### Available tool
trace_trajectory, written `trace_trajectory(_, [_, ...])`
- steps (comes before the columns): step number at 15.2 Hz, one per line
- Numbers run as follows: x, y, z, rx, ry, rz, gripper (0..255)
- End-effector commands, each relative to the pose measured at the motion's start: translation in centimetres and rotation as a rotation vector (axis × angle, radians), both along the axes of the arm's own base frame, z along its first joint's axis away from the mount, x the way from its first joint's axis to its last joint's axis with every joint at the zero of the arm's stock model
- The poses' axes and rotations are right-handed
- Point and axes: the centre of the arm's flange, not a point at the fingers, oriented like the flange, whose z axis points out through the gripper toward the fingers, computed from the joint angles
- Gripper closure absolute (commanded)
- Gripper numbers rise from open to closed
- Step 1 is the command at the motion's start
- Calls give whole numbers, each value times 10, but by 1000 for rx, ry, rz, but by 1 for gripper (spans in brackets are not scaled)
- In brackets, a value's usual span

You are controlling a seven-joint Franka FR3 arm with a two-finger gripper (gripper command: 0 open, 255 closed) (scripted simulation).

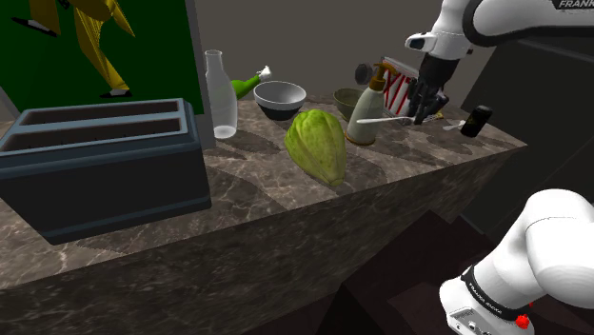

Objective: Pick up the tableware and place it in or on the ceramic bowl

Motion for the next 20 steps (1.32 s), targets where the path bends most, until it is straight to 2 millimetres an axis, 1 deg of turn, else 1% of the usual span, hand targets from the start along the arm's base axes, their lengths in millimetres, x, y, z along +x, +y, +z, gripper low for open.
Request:
trace_trajectory(1, [0,0,12,0,0,0,255])
trace_trajectory(2, [0,0,14,0,0,0,255])
trace_trajectory(20, [220,-91,19,0,0,0,255])
